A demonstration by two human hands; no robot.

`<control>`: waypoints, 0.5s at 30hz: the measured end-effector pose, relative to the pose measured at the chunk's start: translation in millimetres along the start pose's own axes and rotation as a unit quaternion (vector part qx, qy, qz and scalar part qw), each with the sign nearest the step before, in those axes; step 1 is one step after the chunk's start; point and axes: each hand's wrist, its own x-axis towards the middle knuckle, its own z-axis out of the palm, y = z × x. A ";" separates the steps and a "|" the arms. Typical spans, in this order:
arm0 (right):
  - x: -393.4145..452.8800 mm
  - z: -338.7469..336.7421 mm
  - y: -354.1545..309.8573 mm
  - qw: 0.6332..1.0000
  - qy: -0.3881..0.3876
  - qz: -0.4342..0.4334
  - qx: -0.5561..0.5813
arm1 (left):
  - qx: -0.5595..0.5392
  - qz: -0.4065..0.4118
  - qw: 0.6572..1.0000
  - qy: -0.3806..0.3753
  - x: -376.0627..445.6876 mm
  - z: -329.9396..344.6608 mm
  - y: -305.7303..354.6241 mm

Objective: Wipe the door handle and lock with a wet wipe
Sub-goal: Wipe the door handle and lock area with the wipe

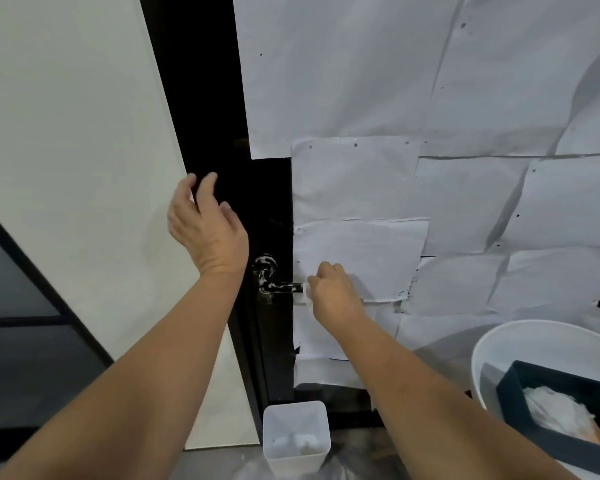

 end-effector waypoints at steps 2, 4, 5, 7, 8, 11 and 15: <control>-4.3 1.2 1.6 1.000 0.010 0.008 -0.007 | 0.023 0.001 1.000 0.017 14.5 5.3 -7.2; -5.7 1.0 1.3 0.999 0.018 0.026 0.003 | 0.048 0.001 0.999 0.005 28.5 11.3 -13.3; -5.6 1.0 -0.6 0.999 0.019 0.028 0.010 | 0.056 0.003 0.998 -0.002 34.3 14.2 -15.5; -2.6 3.2 -8.8 0.999 0.026 0.016 0.026 | 0.056 0.014 0.998 -0.004 42.2 21.4 -18.7; -0.9 4.7 -15.1 0.999 0.029 0.005 0.030 | 0.053 0.021 0.998 0.004 42.9 24.5 -20.1; 6.1 12.0 -32.1 1.000 0.009 -0.005 0.024 | 0.038 0.041 0.998 0.028 40.1 32.7 -25.2; 8.6 20.0 -21.6 1.000 0.007 -0.020 0.005 | 0.035 0.061 0.997 0.042 39.0 35.7 -27.9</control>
